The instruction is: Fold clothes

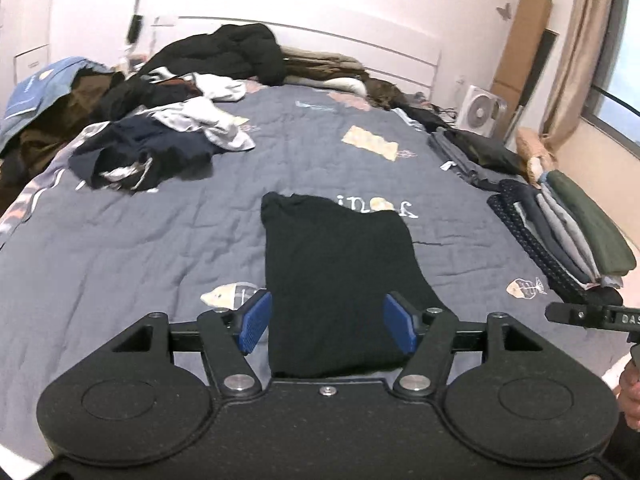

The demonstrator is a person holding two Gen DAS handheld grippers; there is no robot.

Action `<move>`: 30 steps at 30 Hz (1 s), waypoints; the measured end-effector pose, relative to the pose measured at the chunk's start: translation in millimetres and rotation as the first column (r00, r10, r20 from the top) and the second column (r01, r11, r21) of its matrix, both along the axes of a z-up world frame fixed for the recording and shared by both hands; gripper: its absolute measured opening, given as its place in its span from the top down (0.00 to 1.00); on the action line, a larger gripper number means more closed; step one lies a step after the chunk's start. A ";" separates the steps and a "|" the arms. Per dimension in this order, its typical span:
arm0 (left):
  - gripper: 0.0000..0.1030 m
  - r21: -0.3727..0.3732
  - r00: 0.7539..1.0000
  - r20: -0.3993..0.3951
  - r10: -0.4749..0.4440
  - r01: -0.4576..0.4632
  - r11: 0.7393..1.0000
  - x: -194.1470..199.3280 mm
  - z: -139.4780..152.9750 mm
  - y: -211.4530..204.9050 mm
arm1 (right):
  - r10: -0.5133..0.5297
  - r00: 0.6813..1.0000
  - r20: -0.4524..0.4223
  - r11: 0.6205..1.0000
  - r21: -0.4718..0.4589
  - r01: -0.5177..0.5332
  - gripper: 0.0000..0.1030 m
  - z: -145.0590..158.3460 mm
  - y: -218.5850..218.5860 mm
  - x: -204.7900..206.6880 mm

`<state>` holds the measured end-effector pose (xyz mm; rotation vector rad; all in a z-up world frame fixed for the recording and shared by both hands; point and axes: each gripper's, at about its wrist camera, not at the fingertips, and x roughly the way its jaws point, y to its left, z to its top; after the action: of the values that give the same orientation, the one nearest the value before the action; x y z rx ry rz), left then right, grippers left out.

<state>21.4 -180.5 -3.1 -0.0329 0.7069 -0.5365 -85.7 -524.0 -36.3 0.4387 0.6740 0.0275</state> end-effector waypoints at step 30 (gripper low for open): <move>0.48 0.114 0.986 -0.163 -0.034 0.053 0.992 316.2 -114.1 -91.8 | 0.139 0.989 0.056 0.987 0.078 -0.143 0.40 -58.8 -11.5 178.7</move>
<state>337.7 -272.3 -117.2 0.0508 0.8977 -0.5370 93.0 -535.5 -95.2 0.4670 0.6554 0.2003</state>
